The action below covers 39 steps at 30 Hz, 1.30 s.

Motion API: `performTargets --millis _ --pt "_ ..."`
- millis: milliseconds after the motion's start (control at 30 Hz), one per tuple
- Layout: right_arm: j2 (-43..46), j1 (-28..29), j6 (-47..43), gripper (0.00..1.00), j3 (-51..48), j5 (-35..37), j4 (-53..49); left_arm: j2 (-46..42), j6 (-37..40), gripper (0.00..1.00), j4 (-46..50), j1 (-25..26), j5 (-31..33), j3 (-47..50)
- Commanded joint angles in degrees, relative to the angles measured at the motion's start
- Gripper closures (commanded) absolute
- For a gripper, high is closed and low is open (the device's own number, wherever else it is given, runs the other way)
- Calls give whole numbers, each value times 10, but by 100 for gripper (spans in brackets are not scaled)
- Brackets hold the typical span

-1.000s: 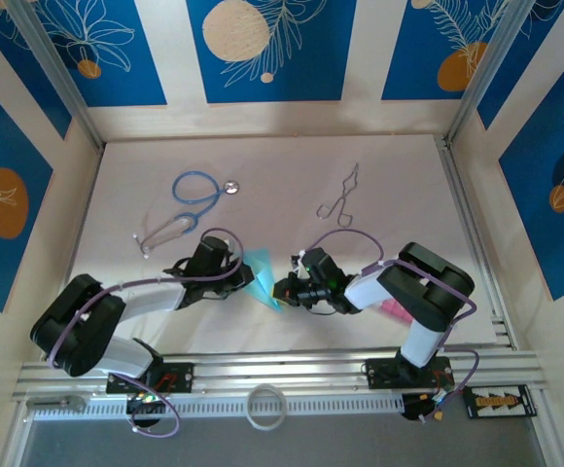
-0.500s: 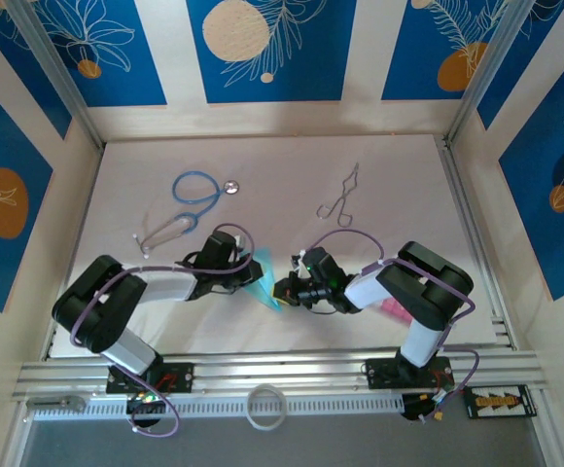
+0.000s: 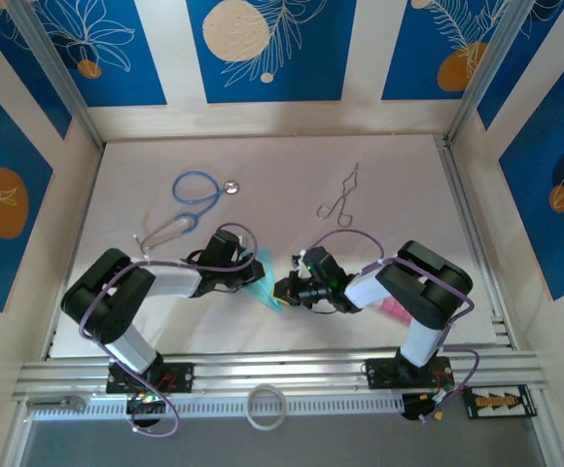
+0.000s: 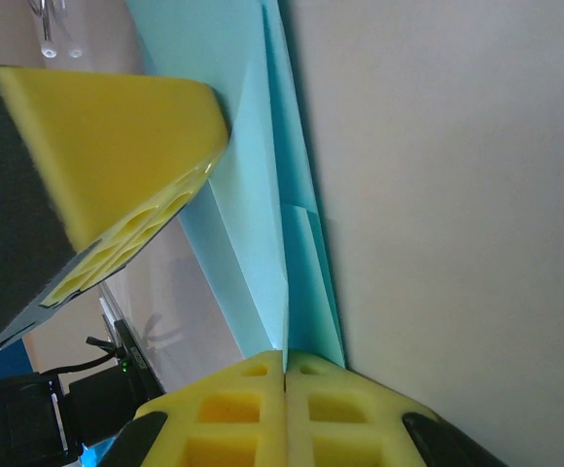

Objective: Fold a paper plane with a square sheet of paper (pick it up from the middle)
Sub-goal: Fourth fold the wing at the center of the table.

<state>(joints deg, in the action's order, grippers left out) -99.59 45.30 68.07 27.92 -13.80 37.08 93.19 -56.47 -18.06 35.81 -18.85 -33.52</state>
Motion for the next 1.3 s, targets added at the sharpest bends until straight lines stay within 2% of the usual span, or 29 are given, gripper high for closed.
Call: performTargets --millis 0,333,600,967,1267 --pt "-30 2 1 100 -11 13 -44 12 5 98 -6 3 0 -14" --pt "-34 1 2 100 -10 6 -44 29 16 99 5 3 -7 -20" --pt "-29 -1 2 100 -6 -3 -50 41 26 100 51 2 -5 -29" --pt "8 2 -28 88 13 -39 -143 43 25 100 61 1 4 -23" --pt "42 6 -45 88 7 -40 -193 42 24 100 63 1 8 -23"
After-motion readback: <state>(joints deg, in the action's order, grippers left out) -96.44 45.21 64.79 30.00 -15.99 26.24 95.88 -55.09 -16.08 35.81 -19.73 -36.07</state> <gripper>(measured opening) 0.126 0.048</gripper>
